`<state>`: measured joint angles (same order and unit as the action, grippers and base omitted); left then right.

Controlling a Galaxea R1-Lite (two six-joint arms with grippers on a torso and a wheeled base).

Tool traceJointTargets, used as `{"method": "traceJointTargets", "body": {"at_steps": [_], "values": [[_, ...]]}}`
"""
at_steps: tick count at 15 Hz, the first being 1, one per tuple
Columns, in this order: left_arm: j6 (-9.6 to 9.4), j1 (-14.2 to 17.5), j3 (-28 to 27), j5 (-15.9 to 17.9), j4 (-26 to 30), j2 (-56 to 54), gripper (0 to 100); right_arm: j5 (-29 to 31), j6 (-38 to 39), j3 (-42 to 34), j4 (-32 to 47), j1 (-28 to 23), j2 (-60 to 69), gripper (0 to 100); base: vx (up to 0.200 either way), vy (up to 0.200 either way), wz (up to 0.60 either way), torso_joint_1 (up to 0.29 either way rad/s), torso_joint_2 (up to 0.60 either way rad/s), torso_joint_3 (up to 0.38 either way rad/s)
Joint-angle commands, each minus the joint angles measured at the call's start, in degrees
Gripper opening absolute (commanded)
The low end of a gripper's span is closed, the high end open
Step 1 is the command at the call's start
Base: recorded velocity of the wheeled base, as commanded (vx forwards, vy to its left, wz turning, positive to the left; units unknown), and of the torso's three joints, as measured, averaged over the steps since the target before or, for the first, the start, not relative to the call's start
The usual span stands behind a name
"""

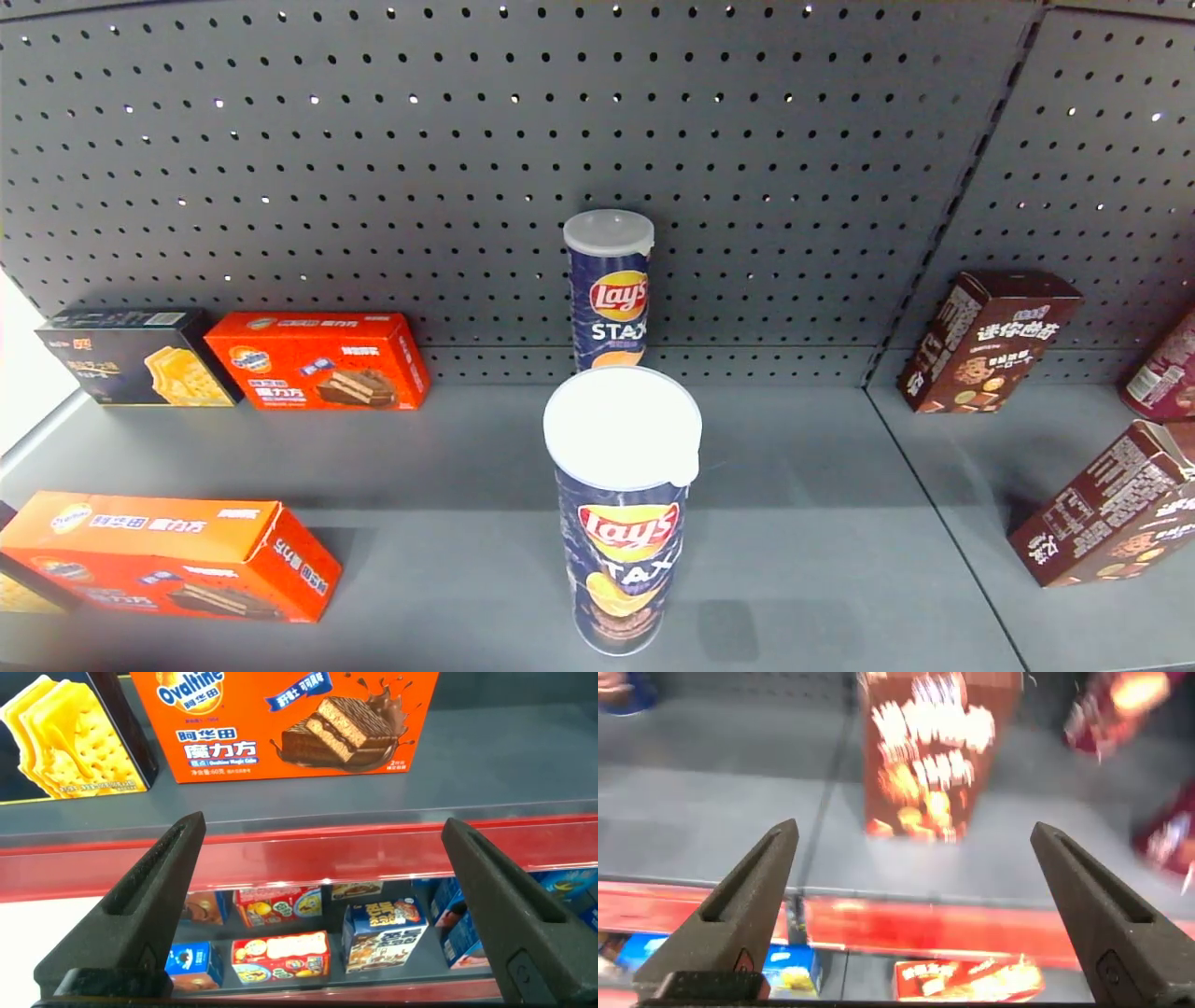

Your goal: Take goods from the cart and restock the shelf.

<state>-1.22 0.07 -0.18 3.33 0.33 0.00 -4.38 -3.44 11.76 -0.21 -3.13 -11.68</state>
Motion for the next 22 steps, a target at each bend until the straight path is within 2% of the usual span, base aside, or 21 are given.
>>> {"method": "traceJointTargets", "body": {"at_steps": [1,3,5,12,14,15,22], "values": [[-0.01,0.0,0.0,0.0,0.0,0.1,100,0.3,2.8,-11.8,-5.9,-2.4,6.3,100,0.0,0.0,0.0,0.0,0.0,0.0],[-0.01,0.0,0.0,-0.1,-0.1,0.1,100,1.3,3.0,-11.7,-3.7,-2.5,6.3,100,0.0,0.0,0.0,0.0,0.0,0.0],[-0.1,0.0,0.0,0.0,-0.1,0.1,100,10.2,5.0,-11.6,0.9,-2.5,6.3,100,0.0,0.0,0.0,0.0,0.0,0.0],[-0.01,0.0,0.0,-0.1,-0.1,0.1,100,8.6,3.6,-11.7,0.5,-2.1,6.2,100,0.0,0.0,0.0,0.0,0.0,0.0],[-0.01,0.0,0.0,-0.1,-0.1,0.1,100,8.6,3.5,-11.8,0.4,4.5,8.3,100,0.0,0.0,0.0,0.0,0.0,0.0],[-0.01,0.0,0.1,-0.1,-0.2,0.1,100,8.3,3.9,-11.8,0.1,2.7,11.1,100,0.0,0.0,0.0,0.0,0.0,0.0],[-0.01,0.0,0.1,-0.1,-0.2,0.1,100,8.2,3.5,-11.8,0.2,3.1,11.2,100,0.0,0.0,0.0,0.0,0.0,0.0]]}}
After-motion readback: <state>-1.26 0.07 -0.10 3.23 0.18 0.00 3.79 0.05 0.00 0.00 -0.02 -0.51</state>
